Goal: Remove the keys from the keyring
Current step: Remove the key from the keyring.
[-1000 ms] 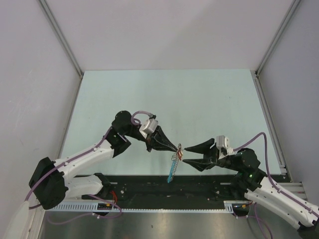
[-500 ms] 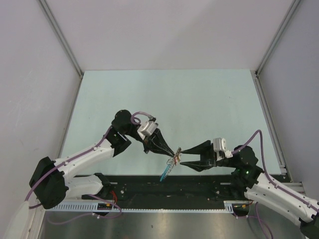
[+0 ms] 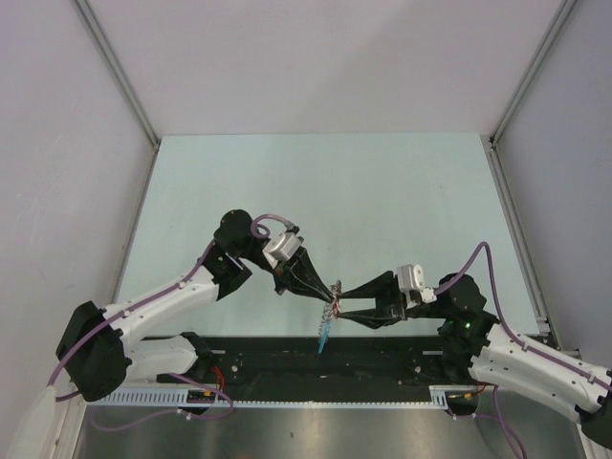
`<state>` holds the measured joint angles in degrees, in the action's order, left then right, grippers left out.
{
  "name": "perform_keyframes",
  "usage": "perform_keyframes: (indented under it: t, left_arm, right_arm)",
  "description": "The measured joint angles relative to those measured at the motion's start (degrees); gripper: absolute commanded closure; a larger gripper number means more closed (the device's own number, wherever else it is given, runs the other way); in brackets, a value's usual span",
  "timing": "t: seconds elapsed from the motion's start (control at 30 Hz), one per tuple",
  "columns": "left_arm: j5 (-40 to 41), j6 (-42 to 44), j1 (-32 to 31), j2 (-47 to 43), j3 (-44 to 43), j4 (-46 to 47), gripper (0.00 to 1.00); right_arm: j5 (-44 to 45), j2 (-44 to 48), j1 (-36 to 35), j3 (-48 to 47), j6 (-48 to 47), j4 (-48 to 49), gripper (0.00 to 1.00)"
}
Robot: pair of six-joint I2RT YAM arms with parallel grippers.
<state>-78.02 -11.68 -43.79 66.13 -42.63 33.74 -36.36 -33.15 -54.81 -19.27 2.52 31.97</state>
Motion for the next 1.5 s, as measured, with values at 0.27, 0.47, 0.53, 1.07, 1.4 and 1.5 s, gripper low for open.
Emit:
perform_keyframes:
  t: [0.27,0.47,0.53,1.07,1.4,1.5]
  left_arm:
    - [-0.1,0.1,0.0,0.0,0.0,-0.2,1.00]
    - [-0.3,0.1,0.2,0.0,0.0,-0.5,1.00]
    - [-0.5,0.1,0.2,0.0,0.0,-0.5,1.00]
    - [4.7,-27.2,0.9,6.1,5.6,32.1,1.00]
    - [10.2,-42.3,2.3,11.1,7.3,40.1,1.00]
    - [13.6,-42.4,2.5,11.1,7.3,40.9,1.00]
  right_arm:
    - [0.4,-0.5,-0.4,-0.1,-0.2,-0.6,0.58]
    - [0.9,-2.3,-0.7,-0.1,0.3,0.9,0.68]
    - [1.6,-2.6,-0.9,-0.1,0.5,1.2,0.80]
    - [8.3,-1.0,-1.6,-0.3,2.0,0.5,1.00]
    - [16.6,0.7,-2.2,-1.4,1.2,-7.2,1.00]
    - [20.3,0.7,-2.8,-2.5,0.4,-8.4,1.00]
